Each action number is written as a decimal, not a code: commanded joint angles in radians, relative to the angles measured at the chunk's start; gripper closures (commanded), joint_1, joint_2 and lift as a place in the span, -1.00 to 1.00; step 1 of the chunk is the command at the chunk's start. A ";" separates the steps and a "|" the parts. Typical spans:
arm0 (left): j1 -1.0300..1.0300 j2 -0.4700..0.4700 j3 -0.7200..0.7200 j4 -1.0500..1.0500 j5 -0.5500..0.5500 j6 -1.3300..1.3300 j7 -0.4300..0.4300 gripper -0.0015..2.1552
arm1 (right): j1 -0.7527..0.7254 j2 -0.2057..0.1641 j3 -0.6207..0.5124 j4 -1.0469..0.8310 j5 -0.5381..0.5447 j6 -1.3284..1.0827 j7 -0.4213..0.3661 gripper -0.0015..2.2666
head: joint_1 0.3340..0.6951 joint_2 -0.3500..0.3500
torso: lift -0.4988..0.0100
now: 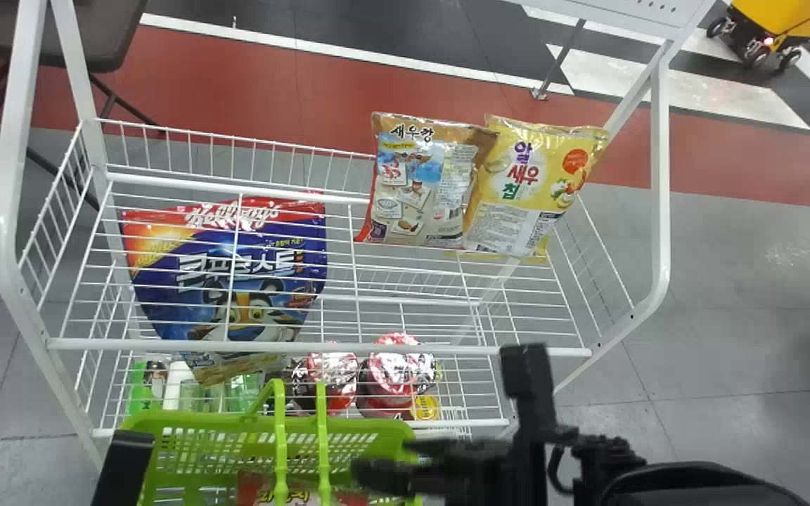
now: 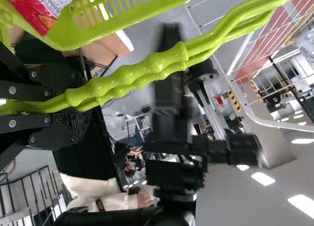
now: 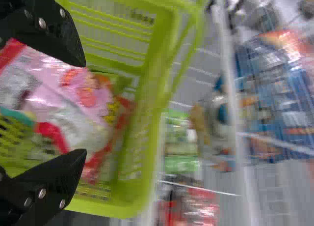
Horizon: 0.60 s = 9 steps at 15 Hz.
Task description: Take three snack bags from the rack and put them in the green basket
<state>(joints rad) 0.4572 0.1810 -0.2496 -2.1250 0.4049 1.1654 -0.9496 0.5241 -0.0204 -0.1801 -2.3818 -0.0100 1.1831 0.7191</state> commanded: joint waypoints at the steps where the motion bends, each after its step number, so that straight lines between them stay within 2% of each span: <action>1: 0.000 0.000 -0.007 0.003 -0.003 0.000 0.000 0.55 | -0.003 0.021 -0.033 0.038 -0.027 -0.395 -0.073 -0.95 | 1.00 -1.00 | 0.92; 4: 0.000 0.000 -0.016 0.005 -0.008 0.000 -0.002 0.55 | -0.098 0.021 -0.024 0.144 -0.051 -0.625 -0.224 -0.94 | 1.00 -1.00 | 0.92; 6: 0.000 0.000 -0.016 0.008 -0.009 -0.003 -0.006 0.55 | -0.196 0.021 -0.009 0.277 -0.044 -0.773 -0.305 -0.94 | 1.00 -1.00 | 0.92; 8: -0.003 0.003 -0.010 0.010 -0.009 -0.003 -0.009 0.55 | -0.273 0.021 -0.006 0.395 -0.038 -0.920 -0.377 -0.94 | 1.00 -1.00 | 0.92; 9: -0.005 0.003 -0.008 0.014 -0.009 -0.003 -0.011 0.55 | -0.320 0.021 -0.006 0.446 -0.025 -0.932 -0.389 -0.93 | 1.00 -1.00 | 0.92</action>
<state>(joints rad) 0.4553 0.1830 -0.2610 -2.1156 0.3957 1.1621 -0.9590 0.2666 -0.0015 -0.1864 -2.0142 -0.0477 0.3072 0.3390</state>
